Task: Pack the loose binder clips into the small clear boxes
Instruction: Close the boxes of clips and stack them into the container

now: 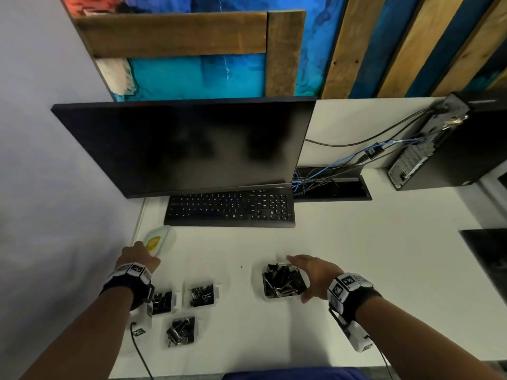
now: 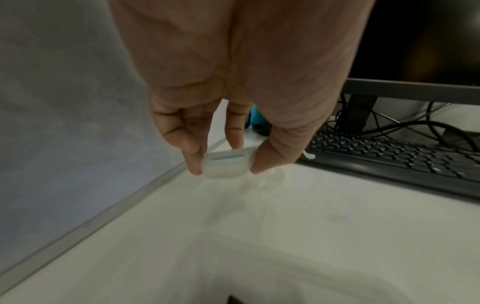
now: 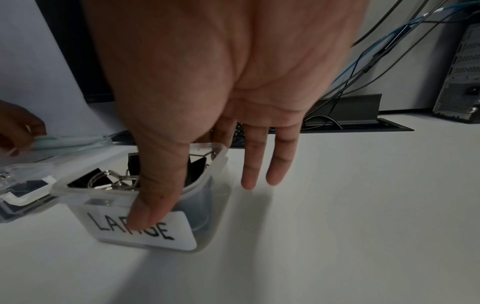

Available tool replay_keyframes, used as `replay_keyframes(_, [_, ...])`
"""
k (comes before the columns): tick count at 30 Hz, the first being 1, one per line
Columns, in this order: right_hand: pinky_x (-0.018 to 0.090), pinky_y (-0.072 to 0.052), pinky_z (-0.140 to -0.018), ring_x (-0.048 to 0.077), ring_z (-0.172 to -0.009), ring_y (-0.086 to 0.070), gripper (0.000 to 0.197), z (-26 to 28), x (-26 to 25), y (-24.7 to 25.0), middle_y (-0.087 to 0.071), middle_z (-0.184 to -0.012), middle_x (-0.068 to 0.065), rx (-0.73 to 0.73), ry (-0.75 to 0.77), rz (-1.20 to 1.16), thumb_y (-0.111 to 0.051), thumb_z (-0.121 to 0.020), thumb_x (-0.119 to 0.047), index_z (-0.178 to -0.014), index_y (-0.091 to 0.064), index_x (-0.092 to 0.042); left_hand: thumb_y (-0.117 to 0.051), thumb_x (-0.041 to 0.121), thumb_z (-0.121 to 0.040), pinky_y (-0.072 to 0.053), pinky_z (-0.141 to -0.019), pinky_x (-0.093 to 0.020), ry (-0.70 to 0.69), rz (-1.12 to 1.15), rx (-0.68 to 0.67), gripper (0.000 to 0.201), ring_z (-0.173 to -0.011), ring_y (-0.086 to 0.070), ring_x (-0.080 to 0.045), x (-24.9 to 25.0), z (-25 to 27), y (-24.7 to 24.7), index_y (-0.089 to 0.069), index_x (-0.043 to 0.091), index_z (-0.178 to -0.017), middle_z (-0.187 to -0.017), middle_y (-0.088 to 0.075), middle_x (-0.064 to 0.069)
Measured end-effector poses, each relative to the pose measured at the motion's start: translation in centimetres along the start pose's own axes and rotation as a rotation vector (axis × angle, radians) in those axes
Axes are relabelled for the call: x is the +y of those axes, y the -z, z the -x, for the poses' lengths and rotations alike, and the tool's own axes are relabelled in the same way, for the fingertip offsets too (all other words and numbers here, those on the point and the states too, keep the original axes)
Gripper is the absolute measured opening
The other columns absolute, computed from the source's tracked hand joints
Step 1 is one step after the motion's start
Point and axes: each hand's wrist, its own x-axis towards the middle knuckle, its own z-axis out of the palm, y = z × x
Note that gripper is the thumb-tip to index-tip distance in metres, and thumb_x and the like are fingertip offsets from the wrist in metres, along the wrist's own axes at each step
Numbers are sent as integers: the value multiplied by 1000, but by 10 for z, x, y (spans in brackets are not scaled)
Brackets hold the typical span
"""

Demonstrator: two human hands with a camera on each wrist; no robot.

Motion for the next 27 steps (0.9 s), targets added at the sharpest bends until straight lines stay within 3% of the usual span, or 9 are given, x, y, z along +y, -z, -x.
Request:
replay_keyframes(4, [33, -35, -112, 18, -142, -35, 111, 0, 3, 2, -27, -159, -9, -5, 30, 15, -86, -70, -28, -156, -16, -32, -60, 29, -85, -45, -63, -32, 2, 84, 91, 26, -72, -53, -27, 8, 17, 24, -52, 6, -96, -85, -53, -11])
replay_keyframes(9, [35, -35, -114, 20, -141, -35, 112, 3, 9, 5, -27, -158, -5, -34, 67, 19, -87, -70, -25, -157, -17, -28, -52, 25, -88, -43, -67, -33, -32, 37, 194, 18, -80, -57, -33, 32, 53, 57, -52, 8, -93, -91, -61, -16])
replay_keyframes(11, [35, -36, -113, 20, -141, -36, 112, 6, 14, 6, -27, -158, -4, -46, 76, 20, -86, -70, -24, -157, -16, -28, -50, 26, -90, -44, -65, -32, -107, 16, 245, 18, -74, -56, -31, 48, 72, 66, -55, 9, -93, -84, -60, -13])
replay_keyframes(14, [35, -39, -110, 21, -139, -39, 112, 13, 27, 4, -29, -155, -3, -53, 81, 14, -87, -69, -24, -156, -17, -27, -51, 24, -92, -41, -62, -30, -331, 78, 286, 11, -69, -54, -25, 85, 107, 72, -55, 14, -93, -80, -62, -7])
replay_keyframes(17, [37, -42, -107, 21, -135, -43, 113, 22, 47, 1, -34, -151, -3, -49, 77, 7, -88, -67, -25, -155, -18, -29, -57, 22, -91, -42, -59, -27, -563, 204, 227, 5, -71, -58, -17, 132, 143, 61, -55, 19, -95, -85, -62, 0])
replay_keyframes(22, [33, -39, -109, 19, -134, -43, 110, 41, 83, -4, -35, -150, -6, -15, 57, -65, -86, -68, -30, -156, -20, -27, -52, 25, -89, -51, -70, -35, -808, 179, 108, 9, -78, -59, -21, 203, 189, 1, -52, 19, -96, -97, -58, 2])
replay_keyframes(24, [26, -38, -107, 16, -130, -46, 96, 48, 100, -11, -36, -150, -6, 33, 23, -206, -79, -74, -33, -154, -27, -25, -47, 24, -90, -52, -71, -39, -872, 112, 54, 11, -77, -58, -24, 221, 204, -25, -50, 18, -98, -104, -53, 1])
replay_keyframes(27, [22, -44, -90, 14, -108, -57, 61, 59, 117, -15, -51, -134, -3, 111, -81, -509, -69, -83, -24, -140, -45, -22, -47, 18, -91, -50, -71, -33, -956, 134, -38, 14, -77, -58, -24, 236, 220, -58, -51, 13, -104, -118, -46, 2])
